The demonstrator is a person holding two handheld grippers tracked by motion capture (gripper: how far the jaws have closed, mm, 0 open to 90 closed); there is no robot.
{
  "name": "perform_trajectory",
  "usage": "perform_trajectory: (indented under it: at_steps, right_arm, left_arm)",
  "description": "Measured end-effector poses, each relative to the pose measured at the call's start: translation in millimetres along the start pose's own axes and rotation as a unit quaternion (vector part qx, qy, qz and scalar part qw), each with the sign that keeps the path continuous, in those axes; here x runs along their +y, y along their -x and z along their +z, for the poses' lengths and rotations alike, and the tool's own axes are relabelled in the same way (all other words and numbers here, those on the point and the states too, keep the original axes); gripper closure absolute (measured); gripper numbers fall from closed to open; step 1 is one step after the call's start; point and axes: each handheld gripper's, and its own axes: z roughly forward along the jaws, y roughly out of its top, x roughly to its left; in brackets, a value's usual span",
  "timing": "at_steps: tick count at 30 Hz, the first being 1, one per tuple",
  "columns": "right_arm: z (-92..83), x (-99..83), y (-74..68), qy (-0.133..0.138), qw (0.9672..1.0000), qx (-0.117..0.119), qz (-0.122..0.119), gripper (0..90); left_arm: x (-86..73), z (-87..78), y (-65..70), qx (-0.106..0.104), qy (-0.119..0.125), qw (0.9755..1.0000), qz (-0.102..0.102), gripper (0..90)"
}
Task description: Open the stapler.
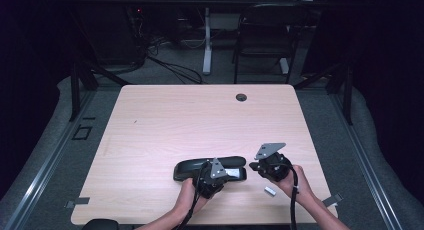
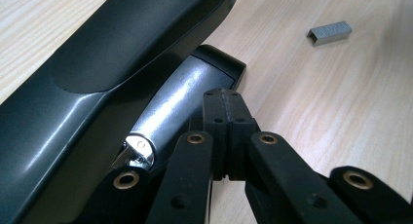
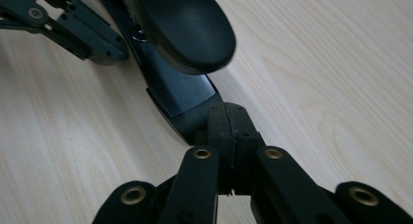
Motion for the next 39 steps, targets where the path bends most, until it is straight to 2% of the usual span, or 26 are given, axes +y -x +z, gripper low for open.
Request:
perform_trajectory:
  at_steps: [3,16,18,19,22,29,34,37,39]
  right_arm:
    - [5.6,0.6,-3.8,0.000,0.9999,0.009,-0.008,90.0]
    - [34.2,3.9,-19.2,-0.025,0.9979,0.024,-0.055,90.0]
    - [38.0,3.6,-21.5,-0.026,0.9978,0.022,-0.057,90.0]
    - [38.5,4.2,-21.8,-0.029,0.9974,0.019,-0.064,90.0]
    - [43.3,4.1,-23.4,-0.025,0.9975,0.019,-0.063,90.0]
    - [52.6,3.0,-22.5,-0.032,0.9970,0.015,-0.068,90.0]
    - [52.0,3.1,-19.5,-0.041,0.9962,0.016,-0.075,90.0]
    - [52.6,1.1,-17.0,-0.031,0.9975,0.022,-0.060,90.0]
    - [52.1,0.9,-15.9,-0.032,0.9974,0.020,-0.062,90.0]
  left_arm:
    - [-2.3,2.4,0.0,0.001,0.002,1.0000,-0.009,90.0]
    - [-2.8,12.4,-0.7,0.036,0.022,0.9990,-0.011,90.0]
    - [-3.7,13.7,-2.9,0.034,0.029,0.9987,-0.024,90.0]
    - [-4.1,14.1,-3.9,0.035,0.030,0.9986,-0.027,90.0]
    - [-5.5,15.3,-6.7,0.037,0.038,0.9980,-0.033,90.0]
    - [-5.1,16.0,-5.7,0.050,0.053,0.9971,-0.023,90.0]
    - [-5.3,16.9,-3.7,0.055,0.058,0.9966,-0.018,90.0]
    - [-6.3,17.5,-0.3,0.066,0.066,0.9956,-0.006,90.0]
    - [-6.8,18.0,2.0,0.071,0.073,0.9948,-0.002,90.0]
